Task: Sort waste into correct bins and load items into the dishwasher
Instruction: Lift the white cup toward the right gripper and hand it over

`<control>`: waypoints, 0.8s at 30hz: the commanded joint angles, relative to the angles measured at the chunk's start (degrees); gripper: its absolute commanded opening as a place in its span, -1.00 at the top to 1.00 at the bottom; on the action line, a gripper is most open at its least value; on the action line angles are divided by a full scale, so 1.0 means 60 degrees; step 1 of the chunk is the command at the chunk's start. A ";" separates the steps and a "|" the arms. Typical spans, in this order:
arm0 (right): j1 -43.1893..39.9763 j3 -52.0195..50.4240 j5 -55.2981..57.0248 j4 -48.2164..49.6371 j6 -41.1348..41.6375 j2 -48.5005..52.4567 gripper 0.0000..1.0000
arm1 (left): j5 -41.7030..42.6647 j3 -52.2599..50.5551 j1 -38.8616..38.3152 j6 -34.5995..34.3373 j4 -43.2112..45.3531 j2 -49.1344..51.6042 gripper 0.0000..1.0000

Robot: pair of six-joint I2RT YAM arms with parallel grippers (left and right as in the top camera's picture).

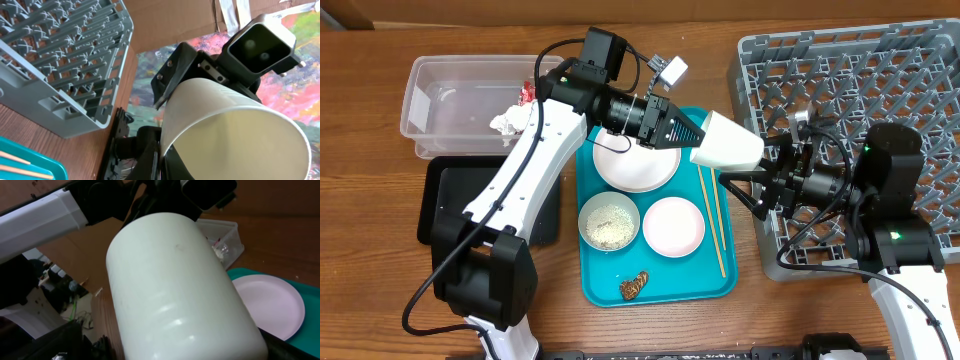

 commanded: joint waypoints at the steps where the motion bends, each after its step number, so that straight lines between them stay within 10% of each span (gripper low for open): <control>1: 0.0025 0.0182 -0.0244 0.0302 -0.0058 -0.0018 -0.94 | 0.0255 0.0146 -0.0091 -0.0036 0.0004 0.0058 0.92; 24: 0.0025 0.0182 -0.0091 0.0328 -0.0058 -0.0018 -0.21 | 0.0022 0.0146 -0.0098 -0.0066 0.0004 0.0058 0.90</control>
